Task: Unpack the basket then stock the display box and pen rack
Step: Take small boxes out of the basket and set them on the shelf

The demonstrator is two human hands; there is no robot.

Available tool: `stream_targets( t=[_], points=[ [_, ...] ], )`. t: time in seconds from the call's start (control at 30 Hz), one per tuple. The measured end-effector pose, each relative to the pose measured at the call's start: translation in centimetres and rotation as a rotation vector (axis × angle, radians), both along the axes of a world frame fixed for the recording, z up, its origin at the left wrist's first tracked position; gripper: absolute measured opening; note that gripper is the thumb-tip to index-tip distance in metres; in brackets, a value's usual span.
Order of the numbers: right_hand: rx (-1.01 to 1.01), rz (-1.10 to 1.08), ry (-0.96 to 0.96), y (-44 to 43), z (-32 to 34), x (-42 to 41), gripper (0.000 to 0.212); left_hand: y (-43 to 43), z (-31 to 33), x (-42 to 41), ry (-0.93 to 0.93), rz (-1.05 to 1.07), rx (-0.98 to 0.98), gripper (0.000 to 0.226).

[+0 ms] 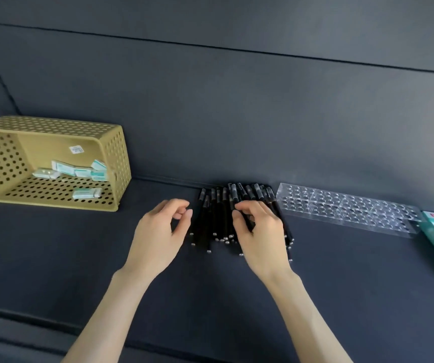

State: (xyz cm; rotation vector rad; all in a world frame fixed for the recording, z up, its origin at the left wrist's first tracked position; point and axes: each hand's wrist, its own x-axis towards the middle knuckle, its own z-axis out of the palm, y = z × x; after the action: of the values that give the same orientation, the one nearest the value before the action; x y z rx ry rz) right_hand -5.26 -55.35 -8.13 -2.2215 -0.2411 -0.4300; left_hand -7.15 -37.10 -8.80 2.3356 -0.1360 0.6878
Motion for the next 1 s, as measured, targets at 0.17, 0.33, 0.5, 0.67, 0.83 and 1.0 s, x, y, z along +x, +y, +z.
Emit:
stream_targets(
  t=[0.17,0.33,0.5,0.67,0.83,1.0],
  points=[
    [-0.023,0.127,-0.008,7.0,-0.5,-2.4,0.012,6.9,-0.2,-3.7,0.009,0.067,0.040,0.010],
    [-0.082,0.151,-0.009,16.3,-2.3,-5.0,0.013,16.5,-1.6,-7.3,0.041,0.084,0.080,0.008],
    [-0.100,0.120,-0.001,25.3,-3.1,-6.5,0.014,24.8,-2.3,-8.7,0.066,0.044,0.119,0.009],
    [-0.108,0.105,0.014,30.2,-2.7,-5.7,0.012,29.7,-2.3,-6.5,0.102,0.002,0.096,0.008],
    [-0.151,0.084,0.033,32.8,-2.2,-2.3,0.012,32.9,-2.6,-1.9,0.133,-0.001,0.084,0.013],
    [-0.214,0.077,0.062,34.0,-2.3,1.5,0.018,34.3,-3.3,3.1,0.215,0.030,0.158,0.028]
  ],
)
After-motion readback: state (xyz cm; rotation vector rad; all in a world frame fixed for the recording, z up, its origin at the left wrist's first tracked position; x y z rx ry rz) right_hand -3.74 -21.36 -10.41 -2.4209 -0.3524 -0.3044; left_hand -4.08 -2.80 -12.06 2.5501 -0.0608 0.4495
